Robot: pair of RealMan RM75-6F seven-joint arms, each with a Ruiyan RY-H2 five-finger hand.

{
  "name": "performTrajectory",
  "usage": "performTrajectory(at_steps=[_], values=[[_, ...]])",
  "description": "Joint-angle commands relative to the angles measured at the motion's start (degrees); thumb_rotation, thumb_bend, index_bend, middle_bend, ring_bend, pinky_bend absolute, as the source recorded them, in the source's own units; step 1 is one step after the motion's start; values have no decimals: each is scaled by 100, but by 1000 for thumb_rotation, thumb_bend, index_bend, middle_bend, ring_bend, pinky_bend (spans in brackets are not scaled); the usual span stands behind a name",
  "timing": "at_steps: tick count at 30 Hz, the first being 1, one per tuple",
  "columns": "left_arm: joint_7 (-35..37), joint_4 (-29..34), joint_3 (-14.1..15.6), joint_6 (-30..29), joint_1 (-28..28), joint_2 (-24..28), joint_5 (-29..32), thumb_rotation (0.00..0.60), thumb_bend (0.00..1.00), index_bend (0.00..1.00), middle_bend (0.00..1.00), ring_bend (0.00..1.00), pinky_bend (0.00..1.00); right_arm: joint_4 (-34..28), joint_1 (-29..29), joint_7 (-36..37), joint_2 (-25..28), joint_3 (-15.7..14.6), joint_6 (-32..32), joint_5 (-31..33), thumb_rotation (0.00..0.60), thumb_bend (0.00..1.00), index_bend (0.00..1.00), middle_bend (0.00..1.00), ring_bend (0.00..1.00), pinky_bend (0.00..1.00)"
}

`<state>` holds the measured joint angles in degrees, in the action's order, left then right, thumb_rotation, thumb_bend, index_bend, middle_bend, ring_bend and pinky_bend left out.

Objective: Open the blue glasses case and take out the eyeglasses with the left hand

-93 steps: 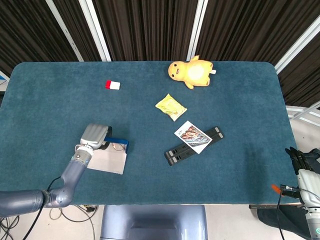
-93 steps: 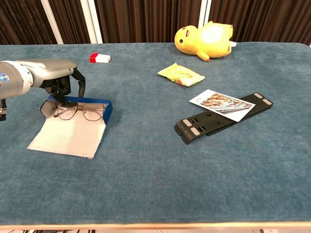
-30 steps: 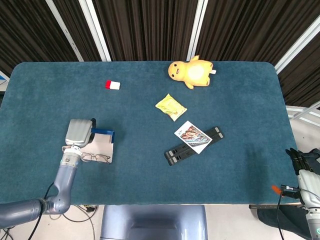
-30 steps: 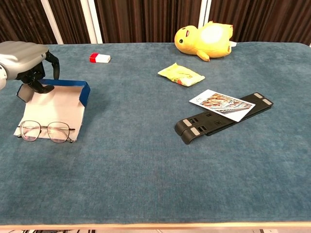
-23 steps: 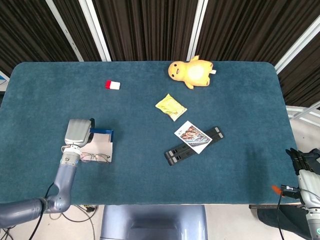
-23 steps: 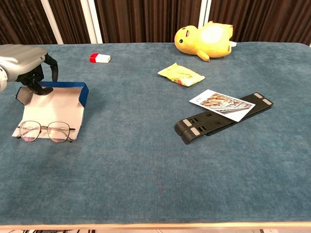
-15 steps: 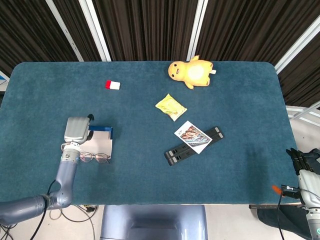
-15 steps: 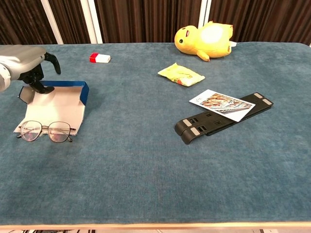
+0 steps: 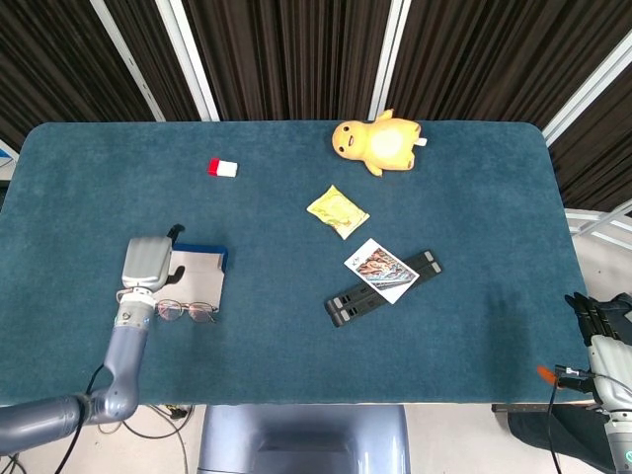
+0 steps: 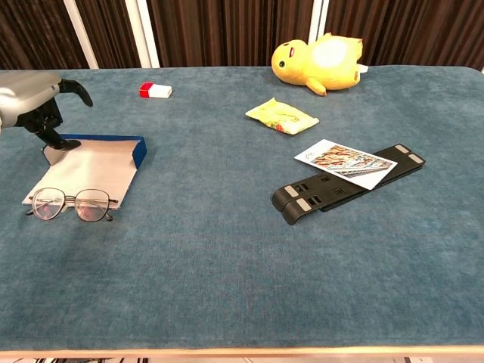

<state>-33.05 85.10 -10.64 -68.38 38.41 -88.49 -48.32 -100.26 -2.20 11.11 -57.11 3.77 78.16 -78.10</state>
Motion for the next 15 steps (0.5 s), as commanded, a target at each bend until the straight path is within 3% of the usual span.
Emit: performTrajectory(at_steps=[1, 10, 15], values=[[121, 492, 233, -94, -250, 287, -224, 600, 300, 393, 983, 879, 943, 1, -2, 0, -1, -1, -2, -3, 600, 158, 0, 0, 0, 200], [-5, 846, 508, -36, -427, 421, -237, 600, 337, 503, 1000, 911, 958, 1, 2, 14, 6, -3, 2, -12, 600, 159, 0, 0, 0, 200], [-30, 798, 569, -16, -482, 360, -196, 600, 353, 516, 1000, 916, 962, -1, 2, 22, 9, -6, -2, -19, 600, 158, 0, 0, 0, 200]])
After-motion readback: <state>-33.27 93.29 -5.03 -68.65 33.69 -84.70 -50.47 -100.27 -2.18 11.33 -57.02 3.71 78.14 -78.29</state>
